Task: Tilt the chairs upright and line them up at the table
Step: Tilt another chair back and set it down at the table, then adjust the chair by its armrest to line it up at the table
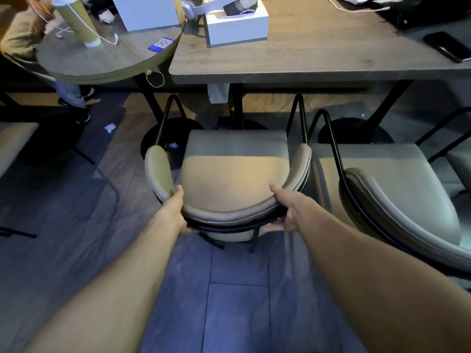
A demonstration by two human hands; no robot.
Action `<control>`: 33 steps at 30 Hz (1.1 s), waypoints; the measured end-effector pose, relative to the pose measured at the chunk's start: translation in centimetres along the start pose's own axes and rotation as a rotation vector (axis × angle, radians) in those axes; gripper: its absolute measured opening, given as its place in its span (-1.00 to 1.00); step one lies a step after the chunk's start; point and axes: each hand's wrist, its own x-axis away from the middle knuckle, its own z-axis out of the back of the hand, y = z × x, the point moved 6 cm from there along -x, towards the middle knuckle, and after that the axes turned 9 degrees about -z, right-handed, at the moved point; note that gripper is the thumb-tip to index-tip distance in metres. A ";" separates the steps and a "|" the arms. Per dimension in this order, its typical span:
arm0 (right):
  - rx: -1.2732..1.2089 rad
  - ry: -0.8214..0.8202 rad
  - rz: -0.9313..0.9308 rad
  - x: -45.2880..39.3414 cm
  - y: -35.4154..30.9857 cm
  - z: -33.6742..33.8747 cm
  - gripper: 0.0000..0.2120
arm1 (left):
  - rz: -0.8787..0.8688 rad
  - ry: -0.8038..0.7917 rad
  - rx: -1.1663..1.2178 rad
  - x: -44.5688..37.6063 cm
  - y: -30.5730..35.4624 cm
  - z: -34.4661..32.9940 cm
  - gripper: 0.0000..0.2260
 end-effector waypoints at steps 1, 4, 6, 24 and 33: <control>0.017 -0.015 0.001 0.9 0.6 0.5 -0.48 | 0.001 -0.017 -0.031 1.5 -0.1 0.4 -0.39; 0.000 0.034 0.022 4.0 2.6 3.2 -0.41 | 0.037 0.037 -0.014 6.0 -1.6 1.7 -0.33; -0.098 0.065 0.059 6.7 3.6 6.0 -0.54 | 0.069 -0.017 0.025 9.1 -2.8 1.0 -0.38; -0.277 0.359 0.124 11.0 1.4 44.5 -0.80 | 0.006 -0.296 -0.216 29.1 -12.5 -29.7 -0.40; -0.113 0.337 0.007 0.6 0.3 56.1 -0.24 | 0.073 -0.177 -0.250 26.2 -15.8 -36.3 -0.24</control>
